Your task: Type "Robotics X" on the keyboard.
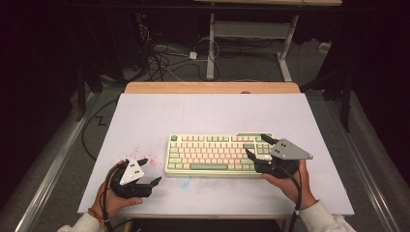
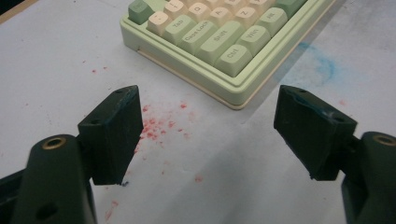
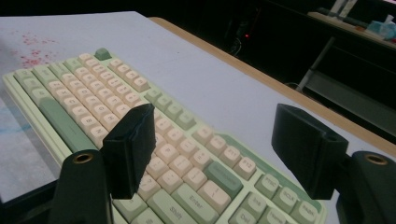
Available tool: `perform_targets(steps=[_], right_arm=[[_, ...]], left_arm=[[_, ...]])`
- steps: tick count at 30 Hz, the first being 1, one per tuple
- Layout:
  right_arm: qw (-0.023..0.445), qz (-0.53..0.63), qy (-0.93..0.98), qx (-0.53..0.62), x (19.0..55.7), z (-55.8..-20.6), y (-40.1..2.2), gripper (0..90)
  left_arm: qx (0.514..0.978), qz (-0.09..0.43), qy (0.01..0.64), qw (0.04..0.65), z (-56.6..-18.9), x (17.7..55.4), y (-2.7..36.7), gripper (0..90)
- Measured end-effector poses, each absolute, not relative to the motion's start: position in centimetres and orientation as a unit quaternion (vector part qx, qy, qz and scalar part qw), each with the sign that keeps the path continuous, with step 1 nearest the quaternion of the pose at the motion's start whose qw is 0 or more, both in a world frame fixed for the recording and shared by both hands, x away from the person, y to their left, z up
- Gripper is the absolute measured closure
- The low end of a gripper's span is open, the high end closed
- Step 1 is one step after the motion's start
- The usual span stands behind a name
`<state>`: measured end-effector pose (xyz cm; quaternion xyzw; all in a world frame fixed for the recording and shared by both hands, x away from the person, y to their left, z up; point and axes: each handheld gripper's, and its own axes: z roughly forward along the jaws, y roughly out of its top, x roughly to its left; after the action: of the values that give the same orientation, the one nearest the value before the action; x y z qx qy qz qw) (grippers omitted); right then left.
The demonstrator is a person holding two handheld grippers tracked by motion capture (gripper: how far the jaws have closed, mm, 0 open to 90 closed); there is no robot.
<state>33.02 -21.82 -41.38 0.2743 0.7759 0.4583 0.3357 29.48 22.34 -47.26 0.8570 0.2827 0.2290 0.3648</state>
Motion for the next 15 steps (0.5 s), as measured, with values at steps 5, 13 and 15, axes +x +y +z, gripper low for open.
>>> perform_targets(steps=[5,13,15], right_arm=[[0.339,0.459,0.773,0.277,32.0,-42.2,-22.7,30.4],[0.343,0.447,0.78,0.273,30.6,-43.5,-23.6,29.0],[0.339,0.444,0.782,0.276,30.4,-43.8,-23.8,28.1]], left_arm=[[0.857,0.234,0.278,0.365,-47.0,29.5,22.4,30.2],[0.861,0.214,0.278,0.368,-47.0,29.6,22.3,47.6],[0.862,0.213,0.275,0.369,-46.9,29.6,22.3,52.8]])
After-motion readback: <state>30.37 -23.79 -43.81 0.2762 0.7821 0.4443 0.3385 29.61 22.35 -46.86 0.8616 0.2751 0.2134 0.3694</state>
